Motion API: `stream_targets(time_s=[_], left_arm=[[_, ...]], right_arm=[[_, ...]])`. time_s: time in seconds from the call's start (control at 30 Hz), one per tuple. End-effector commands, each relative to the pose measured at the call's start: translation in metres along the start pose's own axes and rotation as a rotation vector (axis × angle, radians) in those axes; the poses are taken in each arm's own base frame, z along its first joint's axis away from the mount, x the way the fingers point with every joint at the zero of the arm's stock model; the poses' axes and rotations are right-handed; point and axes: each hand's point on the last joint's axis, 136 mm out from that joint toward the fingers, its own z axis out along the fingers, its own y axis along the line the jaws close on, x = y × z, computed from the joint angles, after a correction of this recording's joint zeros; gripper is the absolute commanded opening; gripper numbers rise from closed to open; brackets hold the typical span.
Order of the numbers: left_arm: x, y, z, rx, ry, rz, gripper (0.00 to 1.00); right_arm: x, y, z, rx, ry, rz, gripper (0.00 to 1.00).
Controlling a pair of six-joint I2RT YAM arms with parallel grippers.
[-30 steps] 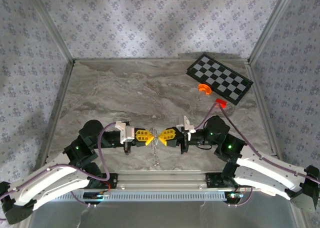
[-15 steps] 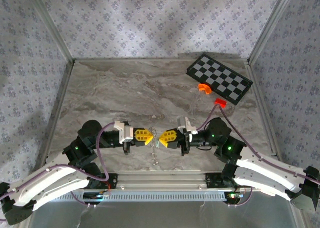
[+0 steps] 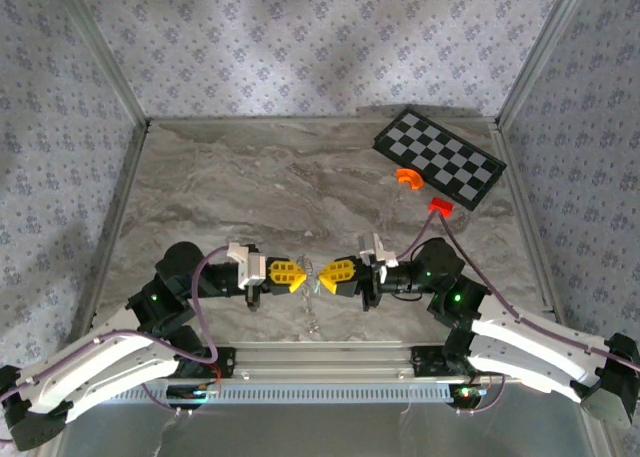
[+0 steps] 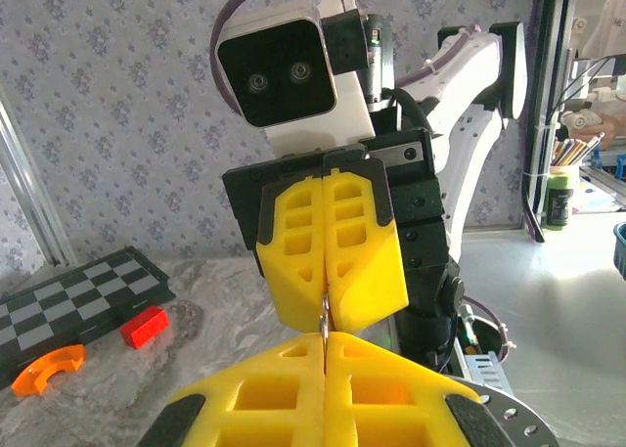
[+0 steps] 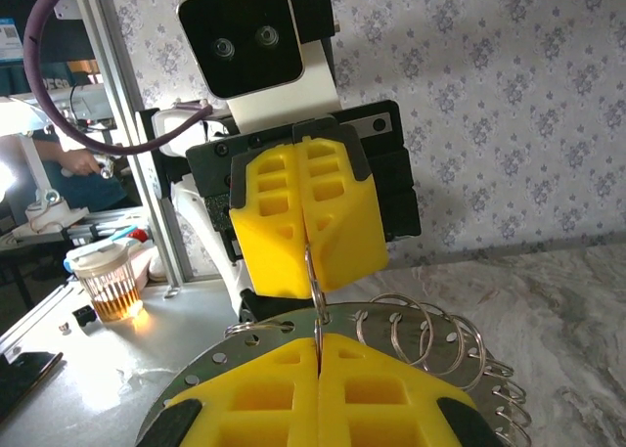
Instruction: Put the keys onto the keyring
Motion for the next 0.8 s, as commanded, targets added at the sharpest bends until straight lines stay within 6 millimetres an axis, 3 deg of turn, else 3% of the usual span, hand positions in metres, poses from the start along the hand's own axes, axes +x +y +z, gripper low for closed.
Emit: stream_targets(time_s=[0.0, 0.77], left_arm=[[-0.0206, -0.0038, -0.0033, 0.017, -0.081, 0.035, 0.0], [-0.0205, -0.0016, 0.0008, 0.021, -0.079, 0.029, 0.0]], right_arm=[[-0.0125, -0.0018, -0.0043, 0.019, -0.053, -0.012, 0.0], [-0.0158, 0.0039, -0.0003, -0.032, -0.066, -0.007, 0.0]])
